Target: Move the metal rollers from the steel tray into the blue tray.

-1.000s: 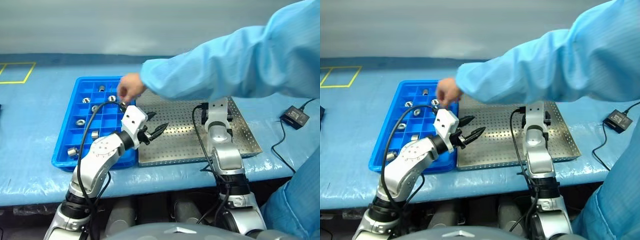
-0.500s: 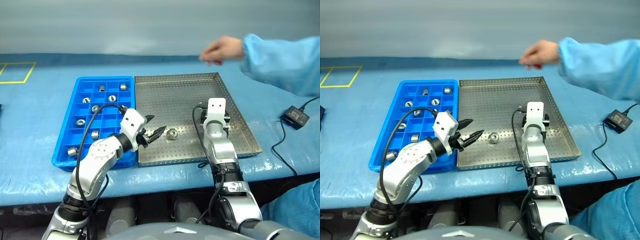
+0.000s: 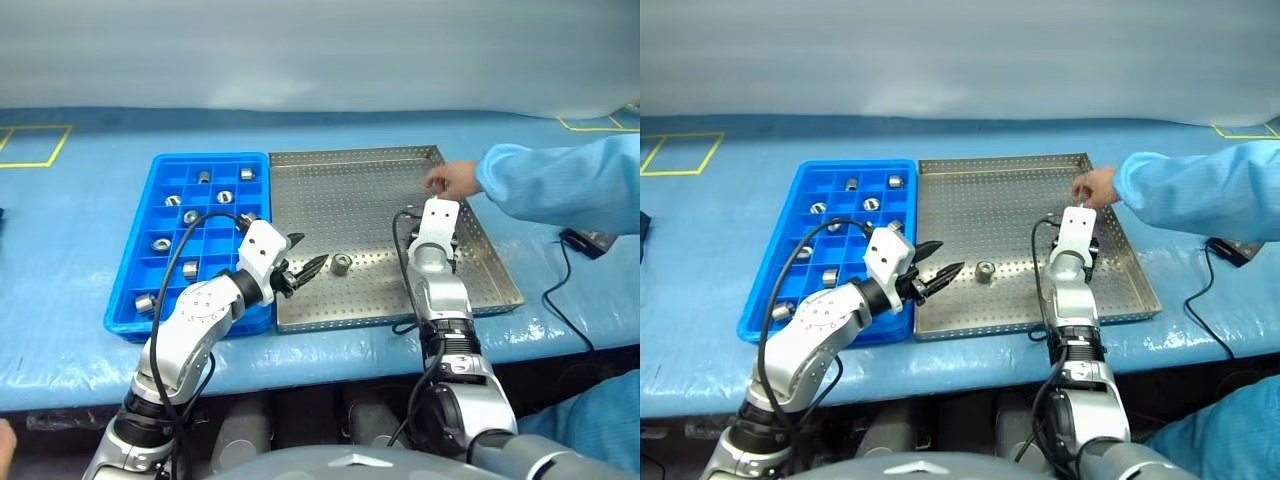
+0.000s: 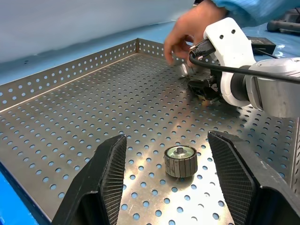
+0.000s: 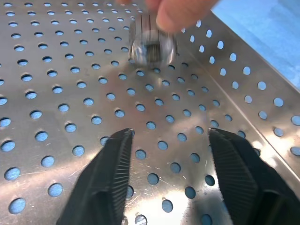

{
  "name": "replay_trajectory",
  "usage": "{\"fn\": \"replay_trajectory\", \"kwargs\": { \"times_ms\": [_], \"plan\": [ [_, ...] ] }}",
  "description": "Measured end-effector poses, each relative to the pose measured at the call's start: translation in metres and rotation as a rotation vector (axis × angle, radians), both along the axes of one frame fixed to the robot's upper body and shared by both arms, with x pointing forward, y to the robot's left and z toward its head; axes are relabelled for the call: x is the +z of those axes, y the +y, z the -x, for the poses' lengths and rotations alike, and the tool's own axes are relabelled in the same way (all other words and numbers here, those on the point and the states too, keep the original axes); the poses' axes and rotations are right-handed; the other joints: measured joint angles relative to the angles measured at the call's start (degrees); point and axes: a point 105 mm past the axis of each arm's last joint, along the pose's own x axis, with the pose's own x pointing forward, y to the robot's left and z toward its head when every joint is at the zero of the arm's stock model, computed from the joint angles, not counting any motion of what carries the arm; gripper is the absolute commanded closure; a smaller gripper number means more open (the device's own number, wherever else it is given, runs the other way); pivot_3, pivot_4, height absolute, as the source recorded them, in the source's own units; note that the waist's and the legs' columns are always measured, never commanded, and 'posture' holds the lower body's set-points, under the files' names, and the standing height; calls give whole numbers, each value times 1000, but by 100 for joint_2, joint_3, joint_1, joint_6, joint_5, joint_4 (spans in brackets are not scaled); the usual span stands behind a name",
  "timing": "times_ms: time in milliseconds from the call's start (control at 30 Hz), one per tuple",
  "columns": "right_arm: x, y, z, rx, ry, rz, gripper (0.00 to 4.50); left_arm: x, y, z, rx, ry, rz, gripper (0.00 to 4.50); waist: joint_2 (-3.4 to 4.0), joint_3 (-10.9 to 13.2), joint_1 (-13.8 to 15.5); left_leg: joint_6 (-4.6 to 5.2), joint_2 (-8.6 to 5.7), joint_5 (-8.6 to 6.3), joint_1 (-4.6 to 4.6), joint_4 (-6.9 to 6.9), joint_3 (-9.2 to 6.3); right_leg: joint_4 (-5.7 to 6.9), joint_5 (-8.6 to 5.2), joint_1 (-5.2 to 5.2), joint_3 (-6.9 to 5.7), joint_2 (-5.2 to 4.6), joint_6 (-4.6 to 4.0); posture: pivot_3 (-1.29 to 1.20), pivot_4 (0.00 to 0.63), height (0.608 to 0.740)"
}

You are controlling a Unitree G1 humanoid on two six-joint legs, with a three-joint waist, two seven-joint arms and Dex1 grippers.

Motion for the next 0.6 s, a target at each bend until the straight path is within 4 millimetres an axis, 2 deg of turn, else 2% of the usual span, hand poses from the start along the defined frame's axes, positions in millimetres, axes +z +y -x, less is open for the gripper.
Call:
{"fn": "replay_trajectory", "kwargs": {
  "times_ms": [300,433,467,500,600],
  "plan": [
    [-1,1,0,4,5,-18,2699,0,2,-1,12,-2,-5,1500,1,-1,-10,0,0,0,2,0,-1,0,0,2,0,0,0,24,150,740],
    [1,12,1,106,2,-62,2699,-1,10,-2,37,-3,-24,1500,2,-1,-21,0,2,0,1,-3,0,-1,0,-1,1,1,0,27,150,740],
    [2,18,2,149,0,-77,2325,-1,15,-4,51,-4,-26,1500,3,0,-31,0,5,0,1,-5,0,0,0,-3,1,3,-1,25,150,740],
    [4,30,5,232,-4,-95,2140,0,21,-5,72,-8,-31,1500,6,1,-36,0,7,0,0,-7,1,1,0,-7,1,5,-1,24,150,740],
    [19,70,17,503,4,-116,1194,0,48,-7,152,-12,-63,1500,14,6,-51,-2,12,1,1,-18,-1,3,-3,-12,-2,8,-4,19,150,740]
  ]
}}
